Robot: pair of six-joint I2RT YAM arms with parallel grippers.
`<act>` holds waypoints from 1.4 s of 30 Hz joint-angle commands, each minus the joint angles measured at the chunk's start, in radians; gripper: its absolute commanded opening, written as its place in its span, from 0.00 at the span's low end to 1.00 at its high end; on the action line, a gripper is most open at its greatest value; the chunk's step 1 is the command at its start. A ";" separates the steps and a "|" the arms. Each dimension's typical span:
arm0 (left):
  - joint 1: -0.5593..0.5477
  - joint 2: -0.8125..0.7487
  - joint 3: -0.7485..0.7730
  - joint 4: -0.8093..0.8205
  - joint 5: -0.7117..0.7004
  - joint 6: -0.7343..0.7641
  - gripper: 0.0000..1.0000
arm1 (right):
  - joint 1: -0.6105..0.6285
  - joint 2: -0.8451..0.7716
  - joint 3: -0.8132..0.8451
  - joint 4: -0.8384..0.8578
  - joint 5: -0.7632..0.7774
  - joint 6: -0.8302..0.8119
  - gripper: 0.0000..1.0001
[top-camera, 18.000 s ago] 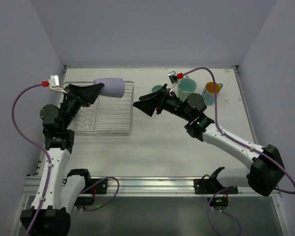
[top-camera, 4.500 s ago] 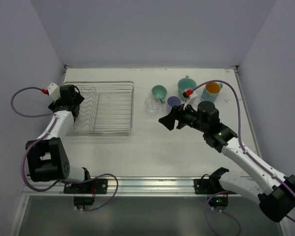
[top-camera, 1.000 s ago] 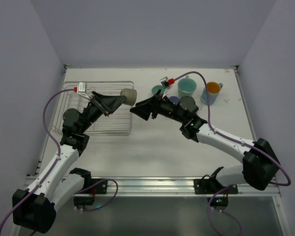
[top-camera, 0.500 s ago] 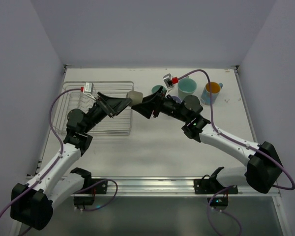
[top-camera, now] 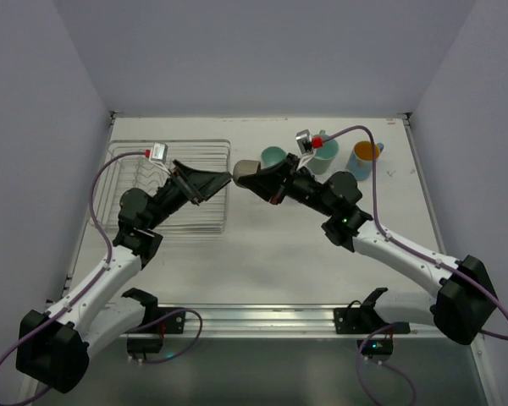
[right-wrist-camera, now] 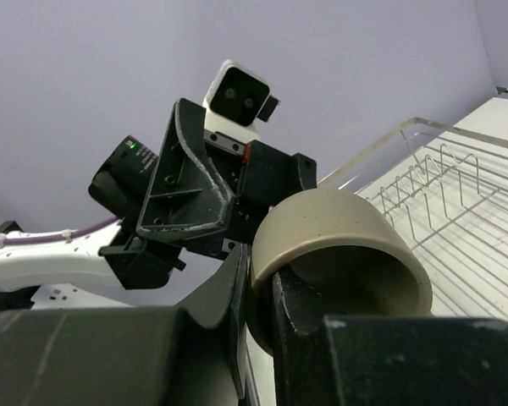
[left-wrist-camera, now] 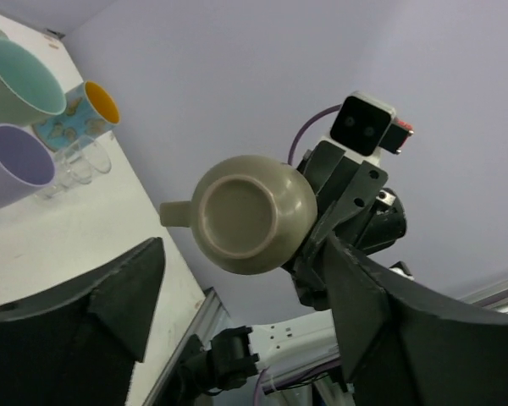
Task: Unload the cups from the dish rack
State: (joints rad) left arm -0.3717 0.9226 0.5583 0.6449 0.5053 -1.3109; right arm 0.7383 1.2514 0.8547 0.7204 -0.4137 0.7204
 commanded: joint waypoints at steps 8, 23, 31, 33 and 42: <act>-0.007 -0.030 0.228 -0.402 0.012 0.437 1.00 | -0.025 -0.259 -0.049 -0.454 0.102 -0.194 0.00; -0.007 -0.243 0.316 -0.984 -0.241 1.062 1.00 | -0.148 -0.216 -0.056 -1.211 0.414 -0.291 0.00; -0.009 -0.340 0.164 -0.929 -0.274 1.093 1.00 | -0.234 0.066 0.079 -1.329 0.594 -0.349 0.00; -0.009 -0.347 0.150 -0.923 -0.257 1.092 1.00 | -0.246 0.117 0.125 -1.339 0.612 -0.355 0.00; -0.009 -0.380 0.137 -0.921 -0.244 1.084 1.00 | -0.275 0.351 0.285 -1.337 0.602 -0.412 0.00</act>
State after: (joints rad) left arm -0.3748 0.5606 0.7017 -0.3042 0.2581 -0.2493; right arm 0.4740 1.5608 1.0729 -0.6147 0.1665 0.3439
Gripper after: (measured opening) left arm 0.997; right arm 0.135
